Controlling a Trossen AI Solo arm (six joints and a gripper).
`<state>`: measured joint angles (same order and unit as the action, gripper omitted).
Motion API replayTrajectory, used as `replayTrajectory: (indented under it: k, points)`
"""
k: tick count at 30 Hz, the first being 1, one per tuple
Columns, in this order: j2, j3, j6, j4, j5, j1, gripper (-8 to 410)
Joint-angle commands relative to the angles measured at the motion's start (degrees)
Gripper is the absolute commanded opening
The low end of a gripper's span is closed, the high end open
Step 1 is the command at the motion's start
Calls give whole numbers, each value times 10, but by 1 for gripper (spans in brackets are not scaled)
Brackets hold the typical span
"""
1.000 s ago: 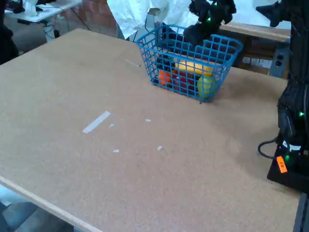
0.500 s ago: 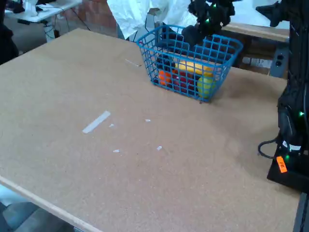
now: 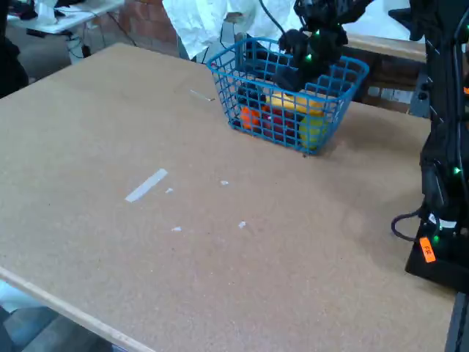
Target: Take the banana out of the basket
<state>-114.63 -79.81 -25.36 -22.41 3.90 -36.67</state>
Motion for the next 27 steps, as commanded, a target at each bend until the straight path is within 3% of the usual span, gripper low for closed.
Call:
replayTrajectory:
  k: [1,8,27]
  points:
    - [-4,0,-11,-2,14,0,277]
    - [-4,0,-75,-11,18,0,277]
    - [-47,0,-56,-15,17,0,277]
